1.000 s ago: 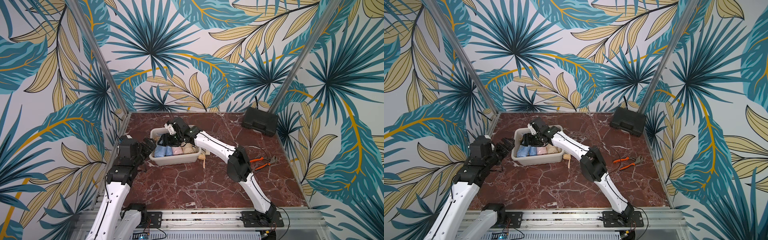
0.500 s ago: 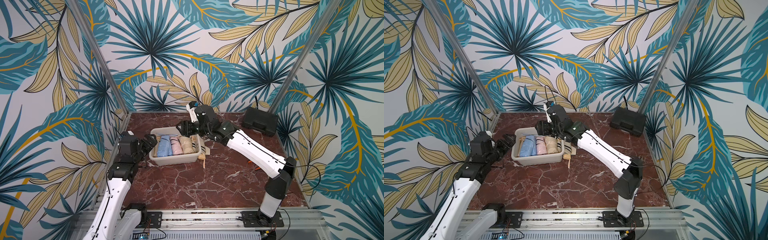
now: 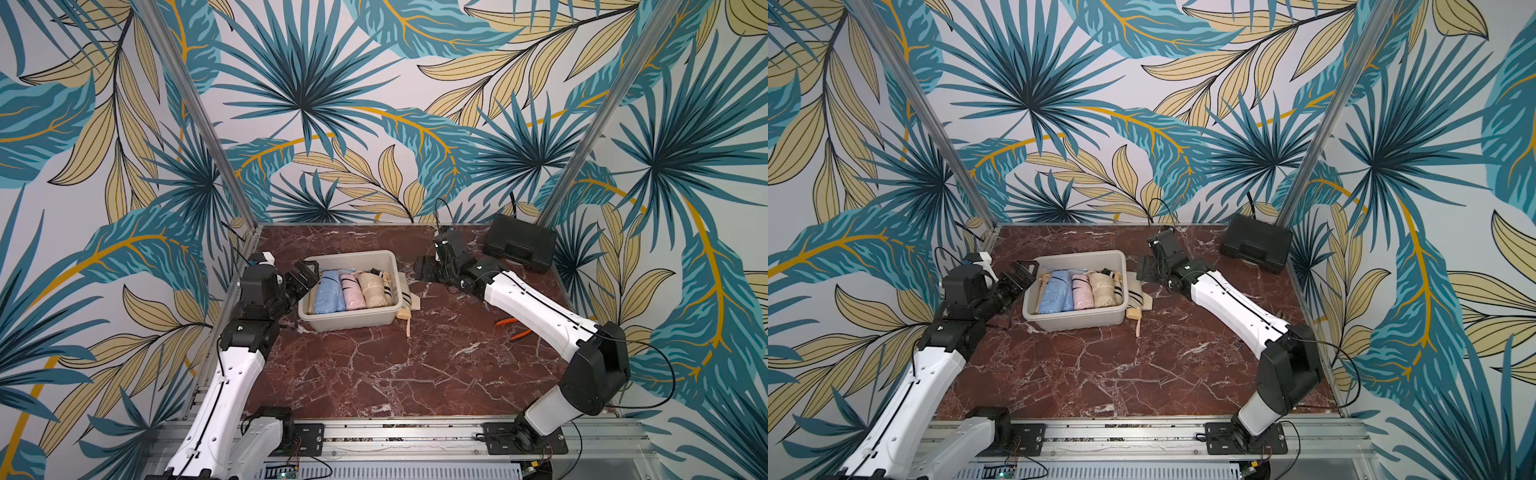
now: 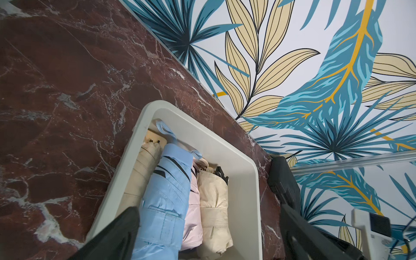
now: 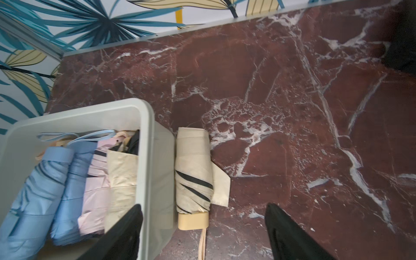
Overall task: Put the umbrella into the storage box
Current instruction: Pick up the umbrella from the center of the board.
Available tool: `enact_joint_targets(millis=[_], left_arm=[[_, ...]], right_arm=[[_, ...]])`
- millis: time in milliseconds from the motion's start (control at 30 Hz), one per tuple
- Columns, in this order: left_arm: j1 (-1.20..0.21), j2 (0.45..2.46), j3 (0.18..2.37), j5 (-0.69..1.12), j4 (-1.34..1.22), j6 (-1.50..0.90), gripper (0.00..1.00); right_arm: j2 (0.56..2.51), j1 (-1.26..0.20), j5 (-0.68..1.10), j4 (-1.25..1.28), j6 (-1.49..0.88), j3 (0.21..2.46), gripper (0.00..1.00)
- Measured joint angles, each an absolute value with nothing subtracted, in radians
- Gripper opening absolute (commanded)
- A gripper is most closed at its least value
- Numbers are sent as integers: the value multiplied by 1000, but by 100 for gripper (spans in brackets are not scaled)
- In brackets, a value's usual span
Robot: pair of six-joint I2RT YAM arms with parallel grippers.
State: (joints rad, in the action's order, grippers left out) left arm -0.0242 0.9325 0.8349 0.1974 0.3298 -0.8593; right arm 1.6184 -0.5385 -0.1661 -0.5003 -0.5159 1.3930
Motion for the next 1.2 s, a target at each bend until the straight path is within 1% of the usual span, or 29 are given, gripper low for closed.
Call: enact_joint_targets(millis=[133, 467, 900, 1067, 1200], left_arm=[[-24, 958, 837, 226, 316, -852, 100], [-24, 1025, 904, 279, 283, -835, 100], [-24, 1061, 905, 301, 227, -846, 99], [-24, 1061, 905, 305, 219, -852, 99], [-24, 1061, 905, 310, 212, -858, 99]], right_arm=[[1680, -492, -103, -491, -499, 1404, 87], [1938, -490, 102, -507, -458, 1523, 86], [2089, -483, 241, -513, -437, 1585, 85], [2148, -485, 270, -512, -440, 1606, 81], [2168, -485, 276, -510, -443, 1627, 74]])
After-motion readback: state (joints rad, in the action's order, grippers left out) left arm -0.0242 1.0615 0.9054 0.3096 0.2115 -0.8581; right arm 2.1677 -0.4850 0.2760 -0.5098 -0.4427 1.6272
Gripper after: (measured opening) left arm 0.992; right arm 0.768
